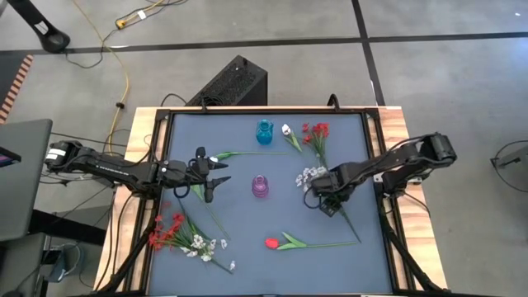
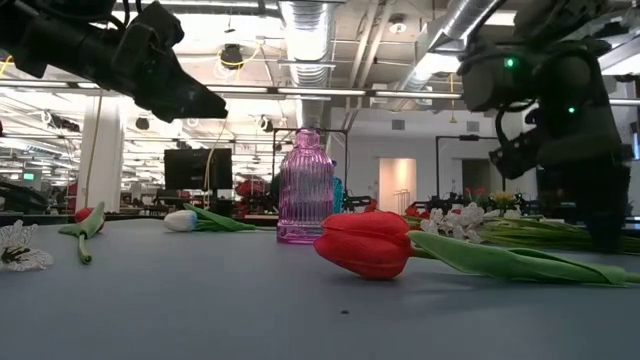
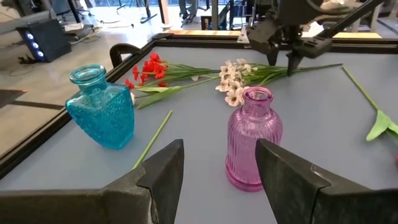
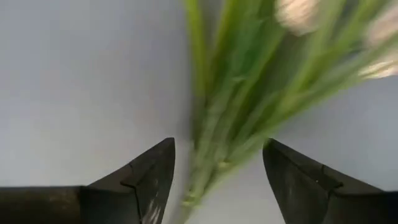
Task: Sort flowers into vase by color
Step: Put the top white flower into the blue vase
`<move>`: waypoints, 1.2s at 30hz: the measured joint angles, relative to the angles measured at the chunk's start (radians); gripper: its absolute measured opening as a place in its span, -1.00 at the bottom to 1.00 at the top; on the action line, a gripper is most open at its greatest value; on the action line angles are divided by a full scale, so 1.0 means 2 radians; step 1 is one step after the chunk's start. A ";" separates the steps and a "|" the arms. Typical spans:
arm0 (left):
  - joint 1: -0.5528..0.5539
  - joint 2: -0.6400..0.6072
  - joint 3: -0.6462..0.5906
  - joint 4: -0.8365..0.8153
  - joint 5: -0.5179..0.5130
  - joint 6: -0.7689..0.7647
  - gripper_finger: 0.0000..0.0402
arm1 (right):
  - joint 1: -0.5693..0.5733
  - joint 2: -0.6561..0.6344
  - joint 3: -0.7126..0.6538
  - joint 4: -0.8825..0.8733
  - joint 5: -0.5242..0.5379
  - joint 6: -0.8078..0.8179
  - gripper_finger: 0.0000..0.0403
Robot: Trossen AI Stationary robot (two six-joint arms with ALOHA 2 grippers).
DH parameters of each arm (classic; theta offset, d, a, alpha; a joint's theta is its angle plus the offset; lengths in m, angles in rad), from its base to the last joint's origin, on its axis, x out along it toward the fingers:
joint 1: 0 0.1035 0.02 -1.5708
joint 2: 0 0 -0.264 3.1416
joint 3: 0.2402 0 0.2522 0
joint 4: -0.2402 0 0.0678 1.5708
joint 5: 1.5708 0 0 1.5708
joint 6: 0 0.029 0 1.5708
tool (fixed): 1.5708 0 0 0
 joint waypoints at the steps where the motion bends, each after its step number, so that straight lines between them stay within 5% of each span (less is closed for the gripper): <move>1: 0.000 0.000 0.000 -0.003 0.000 0.000 -0.06 | 0.000 0.008 0.000 0.000 -0.001 0.002 0.31; 5: 0.000 0.000 0.000 -0.012 0.000 0.000 -0.06 | 0.002 0.026 0.002 0.002 -0.023 -0.004 0.07; 13: 0.000 0.000 0.000 -0.009 0.000 -0.004 -0.06 | 0.002 0.012 0.019 -0.044 -0.073 -0.030 -0.85; 19: 0.000 0.000 0.000 -0.003 0.000 -0.006 -0.06 | -0.006 -0.016 0.060 -0.125 -0.125 -0.054 -0.76; 25: 0.000 0.000 0.000 0.006 0.000 -0.011 -0.06 | -0.014 -0.040 0.101 -0.161 -0.247 -0.081 -0.77; 30: 0.000 0.000 0.000 0.004 0.001 -0.013 -0.06 | -0.018 -0.067 0.120 -0.136 -0.307 -0.118 -0.82; 36: 0.000 0.000 0.000 0.003 0.001 -0.009 -0.06 | -0.029 -0.117 0.127 -0.011 -0.313 -0.130 -0.80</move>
